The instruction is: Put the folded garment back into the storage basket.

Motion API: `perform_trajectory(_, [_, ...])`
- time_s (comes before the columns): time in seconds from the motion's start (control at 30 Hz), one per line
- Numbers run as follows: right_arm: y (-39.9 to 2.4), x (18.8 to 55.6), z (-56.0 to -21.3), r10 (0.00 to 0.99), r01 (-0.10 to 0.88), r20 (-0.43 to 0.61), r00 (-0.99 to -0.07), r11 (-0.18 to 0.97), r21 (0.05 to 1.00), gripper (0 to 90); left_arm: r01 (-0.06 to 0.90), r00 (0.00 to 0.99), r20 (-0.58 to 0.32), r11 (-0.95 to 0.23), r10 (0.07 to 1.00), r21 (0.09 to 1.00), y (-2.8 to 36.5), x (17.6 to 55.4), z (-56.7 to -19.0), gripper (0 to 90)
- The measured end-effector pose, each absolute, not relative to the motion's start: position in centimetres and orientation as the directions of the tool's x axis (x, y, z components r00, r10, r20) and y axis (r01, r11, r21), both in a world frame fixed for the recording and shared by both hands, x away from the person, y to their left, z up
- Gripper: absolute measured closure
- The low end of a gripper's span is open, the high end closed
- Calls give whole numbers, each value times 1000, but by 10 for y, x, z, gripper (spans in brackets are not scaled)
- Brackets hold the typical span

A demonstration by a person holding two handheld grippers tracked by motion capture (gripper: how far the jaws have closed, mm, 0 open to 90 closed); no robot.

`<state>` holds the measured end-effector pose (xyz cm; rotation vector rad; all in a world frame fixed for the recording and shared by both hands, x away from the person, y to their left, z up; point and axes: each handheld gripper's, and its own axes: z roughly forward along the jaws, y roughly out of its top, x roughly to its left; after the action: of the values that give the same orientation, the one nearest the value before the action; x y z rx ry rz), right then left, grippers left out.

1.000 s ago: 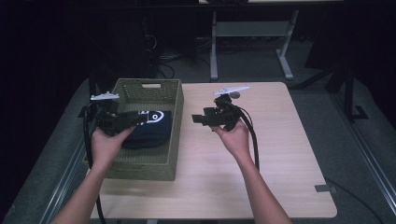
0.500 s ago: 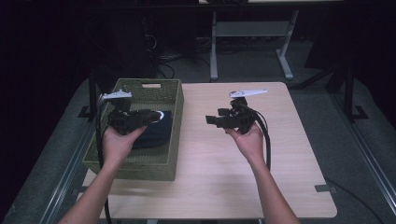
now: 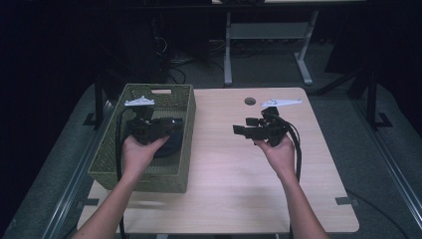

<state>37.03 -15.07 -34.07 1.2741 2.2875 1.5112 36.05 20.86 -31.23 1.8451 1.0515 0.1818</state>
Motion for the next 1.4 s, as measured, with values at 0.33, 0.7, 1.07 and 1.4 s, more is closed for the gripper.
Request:
perform_trajectory(0.33, [-172,364,-345,703,577,335,-627,131,806,303,583,639,-315,-175,701,793,189,361,-314,381])
perform_trajectory(0.7, [-199,357,-352,716,585,339,-610,118,802,285,585,665,-316,-208,677,784,160,357,-319,339])
perform_trajectory(1.07, [-221,349,-359,735,596,339,-587,108,796,277,577,691,-317,-232,650,783,134,353,-324,316])
perform_trajectory(1.4, [-238,339,-363,749,604,339,-569,101,791,270,576,708,-321,-251,630,778,114,348,-332,291])
